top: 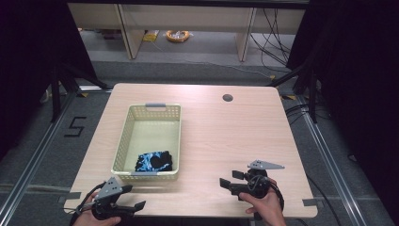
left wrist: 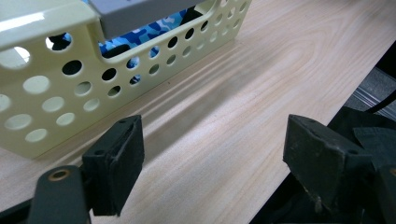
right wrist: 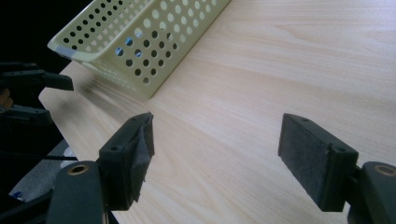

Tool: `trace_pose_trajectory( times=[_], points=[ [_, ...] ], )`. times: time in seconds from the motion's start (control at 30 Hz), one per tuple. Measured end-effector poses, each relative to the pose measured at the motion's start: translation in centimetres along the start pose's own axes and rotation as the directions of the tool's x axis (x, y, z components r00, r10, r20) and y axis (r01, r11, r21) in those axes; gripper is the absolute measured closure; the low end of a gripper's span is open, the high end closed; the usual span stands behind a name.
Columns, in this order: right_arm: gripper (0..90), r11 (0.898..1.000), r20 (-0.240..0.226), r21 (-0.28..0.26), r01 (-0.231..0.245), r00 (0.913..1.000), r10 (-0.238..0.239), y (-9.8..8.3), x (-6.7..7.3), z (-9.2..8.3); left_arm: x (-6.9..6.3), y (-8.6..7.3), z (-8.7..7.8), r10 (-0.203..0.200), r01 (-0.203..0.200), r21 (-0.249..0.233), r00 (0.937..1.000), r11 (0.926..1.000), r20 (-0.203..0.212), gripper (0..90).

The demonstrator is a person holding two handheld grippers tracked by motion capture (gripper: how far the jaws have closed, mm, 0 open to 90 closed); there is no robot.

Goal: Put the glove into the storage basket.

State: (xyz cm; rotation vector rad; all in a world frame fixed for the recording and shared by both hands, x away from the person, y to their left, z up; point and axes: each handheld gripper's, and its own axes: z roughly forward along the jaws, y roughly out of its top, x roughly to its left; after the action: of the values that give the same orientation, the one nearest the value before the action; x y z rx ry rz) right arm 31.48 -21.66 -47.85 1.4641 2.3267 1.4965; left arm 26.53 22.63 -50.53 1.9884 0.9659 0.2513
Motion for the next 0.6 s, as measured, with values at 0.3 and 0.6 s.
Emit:
trace_pose_trajectory(
  times=[0.3,0.6],
  points=[
    [24.0,0.999,-0.016,0.010,0.048,0.9988,-0.047,-0.7,-0.3,-0.3,0.0,0.0,0.0,0.015,-0.015,0.016,0.9999,0.9998,0.002,20.0],
    [22.6,0.997,0.011,0.022,0.080,0.9967,-0.081,-1.6,-0.1,-0.7,0.0,-0.1,0.0,0.013,-0.012,0.016,0.9999,0.9998,-0.004,20.1]
  ],
)
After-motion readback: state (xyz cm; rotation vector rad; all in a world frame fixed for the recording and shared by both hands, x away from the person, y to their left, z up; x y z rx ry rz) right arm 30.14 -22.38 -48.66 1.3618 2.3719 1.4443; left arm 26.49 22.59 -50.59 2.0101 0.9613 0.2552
